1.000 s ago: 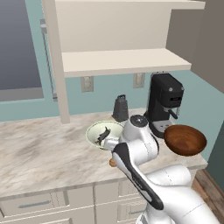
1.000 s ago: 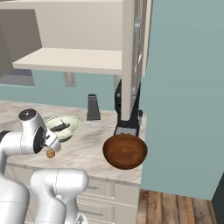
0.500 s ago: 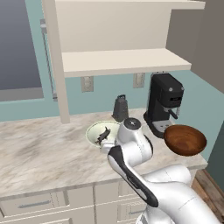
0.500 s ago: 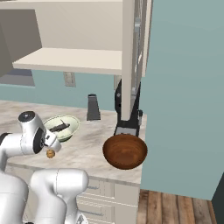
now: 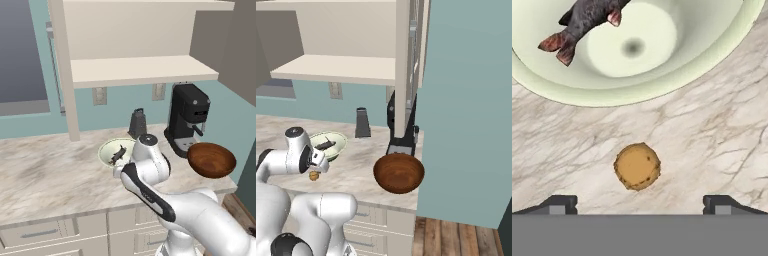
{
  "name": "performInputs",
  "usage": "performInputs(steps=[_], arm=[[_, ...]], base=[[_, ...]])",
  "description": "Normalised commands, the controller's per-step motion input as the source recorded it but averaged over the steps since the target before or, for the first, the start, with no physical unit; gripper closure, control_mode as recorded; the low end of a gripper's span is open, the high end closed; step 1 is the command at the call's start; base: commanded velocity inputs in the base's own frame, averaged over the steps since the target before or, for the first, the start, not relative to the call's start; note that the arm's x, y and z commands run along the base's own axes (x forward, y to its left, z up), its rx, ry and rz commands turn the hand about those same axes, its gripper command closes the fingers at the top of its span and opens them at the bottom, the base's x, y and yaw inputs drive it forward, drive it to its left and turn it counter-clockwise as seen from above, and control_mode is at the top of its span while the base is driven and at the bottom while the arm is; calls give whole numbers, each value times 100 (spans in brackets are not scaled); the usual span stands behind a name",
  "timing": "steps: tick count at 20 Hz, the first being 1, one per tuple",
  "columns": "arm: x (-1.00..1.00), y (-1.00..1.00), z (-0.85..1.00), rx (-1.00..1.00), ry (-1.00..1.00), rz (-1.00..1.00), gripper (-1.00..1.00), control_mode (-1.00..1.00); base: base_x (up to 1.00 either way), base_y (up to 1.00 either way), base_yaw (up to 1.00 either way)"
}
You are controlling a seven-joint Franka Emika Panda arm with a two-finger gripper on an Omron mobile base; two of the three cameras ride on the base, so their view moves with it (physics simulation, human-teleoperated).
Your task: Pick both bowls and place them on the counter. Then place the fish in one bowl and place the cookie dough ball in the other bowl.
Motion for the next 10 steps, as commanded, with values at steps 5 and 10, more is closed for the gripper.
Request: performInputs(steps=[5,10], arm=[[10,2,-24,-3,4,8,-100,-100],[2,0,-21,0,4,7,-100,-100]], base=[[0,0,0],[0,0,0]])
